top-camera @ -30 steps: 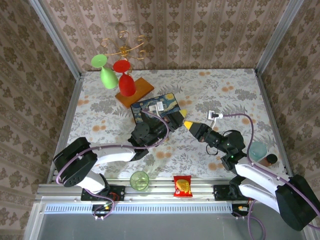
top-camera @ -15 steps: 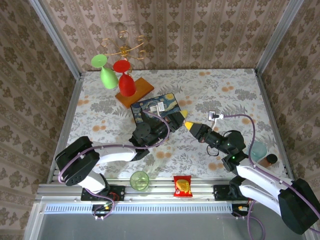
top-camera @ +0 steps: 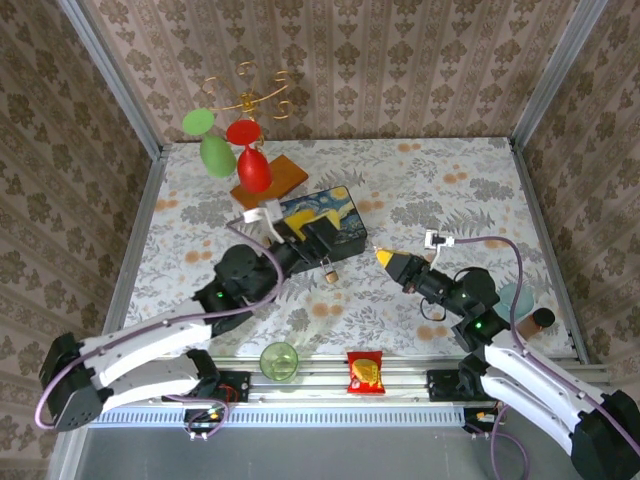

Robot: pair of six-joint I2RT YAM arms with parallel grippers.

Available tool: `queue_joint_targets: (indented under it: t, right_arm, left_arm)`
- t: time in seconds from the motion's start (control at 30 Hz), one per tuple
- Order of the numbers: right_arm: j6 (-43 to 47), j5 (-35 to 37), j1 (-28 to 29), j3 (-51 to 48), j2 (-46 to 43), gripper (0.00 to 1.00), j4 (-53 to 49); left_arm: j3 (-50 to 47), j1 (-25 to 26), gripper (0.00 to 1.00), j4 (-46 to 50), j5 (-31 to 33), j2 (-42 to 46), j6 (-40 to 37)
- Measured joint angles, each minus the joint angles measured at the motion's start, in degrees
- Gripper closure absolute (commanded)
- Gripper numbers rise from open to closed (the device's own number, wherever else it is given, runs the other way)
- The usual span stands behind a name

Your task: Unlock the padlock with the key

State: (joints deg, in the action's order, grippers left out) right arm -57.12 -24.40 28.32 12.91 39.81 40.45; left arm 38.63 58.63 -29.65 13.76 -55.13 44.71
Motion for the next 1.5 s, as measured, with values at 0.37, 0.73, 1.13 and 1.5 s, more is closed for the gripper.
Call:
queue_joint_targets:
  t: [0.37,0.73,1.13,1.5]
  right_arm:
    - [4.5,6.4,-0.1,-0.1,0.5,1.00,-17.4]
    - [5.1,8.0,-0.1,-0.9,-0.5,1.00,-20.2]
    - [4.9,9.2,-0.1,-4.7,-4.0,1.00,-21.6]
    - [4.9,9.7,-0.1,-5.9,-5.9,1.00,-22.9]
  left_arm:
    - [-4.5,-2.1,0.20,23.5,-0.5,-2.7,-4.1]
    - [-7.6,-1.8,0.17,17.4,-2.4,-16.6,-0.7]
    - [-8.5,-2.1,0.39,4.7,-0.8,-29.0,2.5]
    - [-9.4,-3.7,0.47,-2.4,-0.4,-34.9,3.8]
